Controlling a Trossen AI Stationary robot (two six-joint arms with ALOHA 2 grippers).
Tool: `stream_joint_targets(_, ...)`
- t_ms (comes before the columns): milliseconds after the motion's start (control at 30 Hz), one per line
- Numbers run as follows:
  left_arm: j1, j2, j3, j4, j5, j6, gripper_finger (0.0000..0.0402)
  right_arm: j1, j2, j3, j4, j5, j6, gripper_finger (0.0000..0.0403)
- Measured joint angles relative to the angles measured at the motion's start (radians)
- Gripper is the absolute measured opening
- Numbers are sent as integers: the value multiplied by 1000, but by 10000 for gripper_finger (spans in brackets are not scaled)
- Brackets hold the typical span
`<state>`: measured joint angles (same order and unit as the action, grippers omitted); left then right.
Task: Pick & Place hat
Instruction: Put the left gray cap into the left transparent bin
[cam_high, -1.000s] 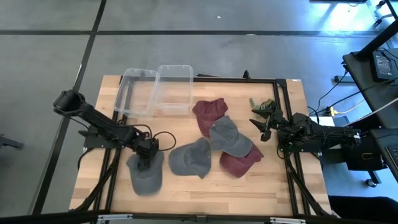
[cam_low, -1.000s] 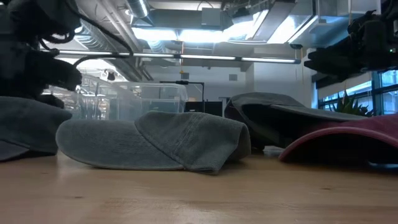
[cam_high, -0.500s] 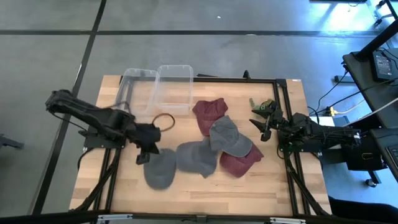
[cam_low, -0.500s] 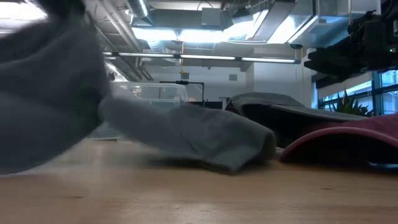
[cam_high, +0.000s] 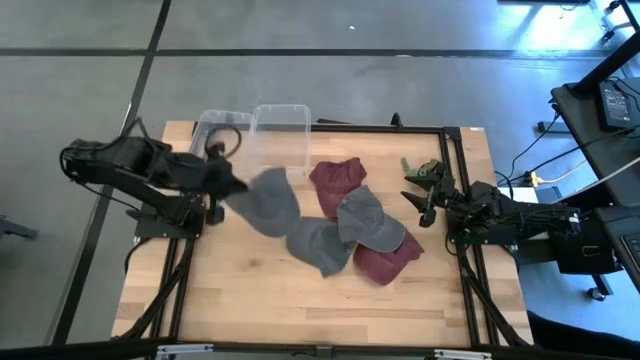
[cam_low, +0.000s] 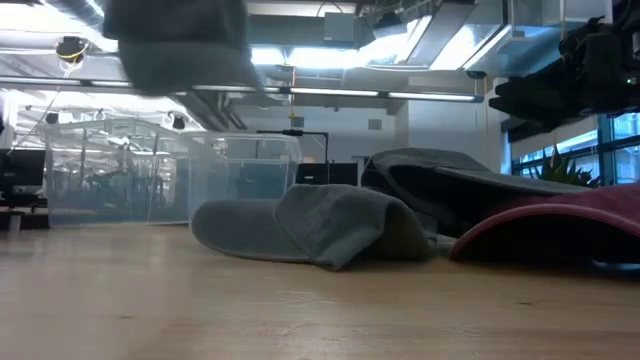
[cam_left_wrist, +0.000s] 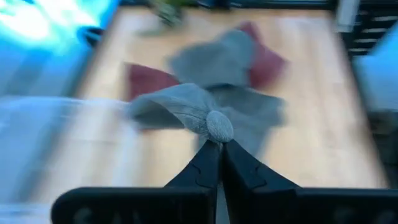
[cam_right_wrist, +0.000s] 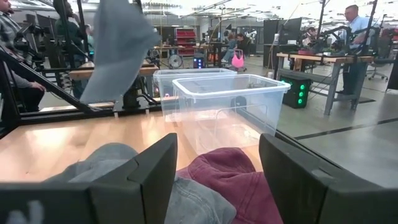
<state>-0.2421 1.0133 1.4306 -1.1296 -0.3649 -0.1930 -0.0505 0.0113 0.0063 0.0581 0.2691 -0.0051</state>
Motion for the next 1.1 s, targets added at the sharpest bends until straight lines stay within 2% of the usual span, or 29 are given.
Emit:
stream_joint_targets(233, 135, 4, 113, -105, -201, 154, 4, 0, 0, 0, 0, 0, -6, 226)
stream_joint_targets(467, 299, 23, 115, -218, -293, 362, 3, 0, 0, 0, 0, 0, -26, 226)
stream_joint_targets(700, 440, 66, 115, -221, -437, 626, 3, 0, 0, 0, 0, 0, -25, 226)
stream_joint_targets(867, 519, 83, 182, -222, -443, 713, 3, 0, 0, 0, 0, 0, -23, 226)
stream_joint_targets(1100, 597, 119, 210, -284, -435, 716, 3, 0, 0, 0, 0, 0, -22, 226)
